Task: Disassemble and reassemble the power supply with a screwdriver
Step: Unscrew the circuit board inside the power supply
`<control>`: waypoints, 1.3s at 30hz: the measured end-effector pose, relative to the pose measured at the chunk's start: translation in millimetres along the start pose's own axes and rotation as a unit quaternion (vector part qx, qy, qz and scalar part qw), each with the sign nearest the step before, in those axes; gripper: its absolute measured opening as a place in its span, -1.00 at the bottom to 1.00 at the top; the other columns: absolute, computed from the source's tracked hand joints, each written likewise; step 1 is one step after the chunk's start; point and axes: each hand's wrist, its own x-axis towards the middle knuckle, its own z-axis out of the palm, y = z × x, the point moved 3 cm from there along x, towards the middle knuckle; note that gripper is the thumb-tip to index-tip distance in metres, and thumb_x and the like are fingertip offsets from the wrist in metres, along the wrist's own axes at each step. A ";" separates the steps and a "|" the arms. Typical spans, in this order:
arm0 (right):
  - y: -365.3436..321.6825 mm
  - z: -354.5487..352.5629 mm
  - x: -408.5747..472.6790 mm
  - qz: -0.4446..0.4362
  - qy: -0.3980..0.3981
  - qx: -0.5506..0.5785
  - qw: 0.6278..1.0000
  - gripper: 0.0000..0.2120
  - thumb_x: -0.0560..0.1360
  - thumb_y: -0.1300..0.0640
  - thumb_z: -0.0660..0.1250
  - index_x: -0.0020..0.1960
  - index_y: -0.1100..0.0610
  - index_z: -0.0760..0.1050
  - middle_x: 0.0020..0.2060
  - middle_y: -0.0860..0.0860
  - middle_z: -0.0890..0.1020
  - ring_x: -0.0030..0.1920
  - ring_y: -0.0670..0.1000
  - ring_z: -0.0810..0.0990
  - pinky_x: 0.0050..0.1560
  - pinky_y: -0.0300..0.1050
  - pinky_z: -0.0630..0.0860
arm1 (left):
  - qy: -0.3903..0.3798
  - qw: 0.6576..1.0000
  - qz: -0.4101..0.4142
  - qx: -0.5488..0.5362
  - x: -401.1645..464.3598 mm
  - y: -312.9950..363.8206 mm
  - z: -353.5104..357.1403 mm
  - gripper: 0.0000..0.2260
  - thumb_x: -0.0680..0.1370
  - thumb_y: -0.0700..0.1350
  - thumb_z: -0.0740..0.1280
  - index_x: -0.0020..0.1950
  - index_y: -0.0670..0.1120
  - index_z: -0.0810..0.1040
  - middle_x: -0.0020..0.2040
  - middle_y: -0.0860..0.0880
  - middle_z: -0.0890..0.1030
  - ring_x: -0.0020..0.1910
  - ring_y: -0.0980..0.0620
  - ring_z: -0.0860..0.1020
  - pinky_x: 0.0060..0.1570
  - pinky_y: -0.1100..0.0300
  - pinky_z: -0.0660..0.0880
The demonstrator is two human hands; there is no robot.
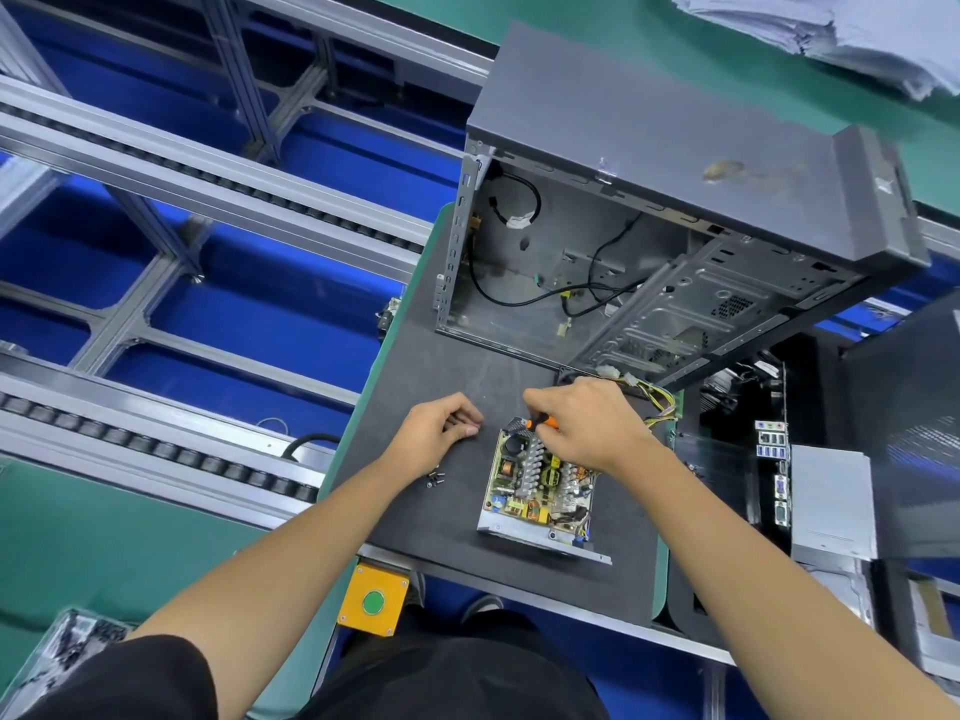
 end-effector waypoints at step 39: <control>-5.5 -13.7 29.3 0.016 -0.097 -0.012 0.995 -0.61 0.50 -0.21 0.26 0.00 -0.05 0.09 -0.37 -0.06 0.53 -0.35 0.13 0.51 -0.39 -0.06 0.31 | -0.001 0.996 0.090 0.007 11.4 62.3 21.4 -0.82 0.48 -0.24 0.48 -0.07 0.03 0.59 -0.13 0.14 0.62 -0.12 0.27 0.56 -0.07 0.23 0.47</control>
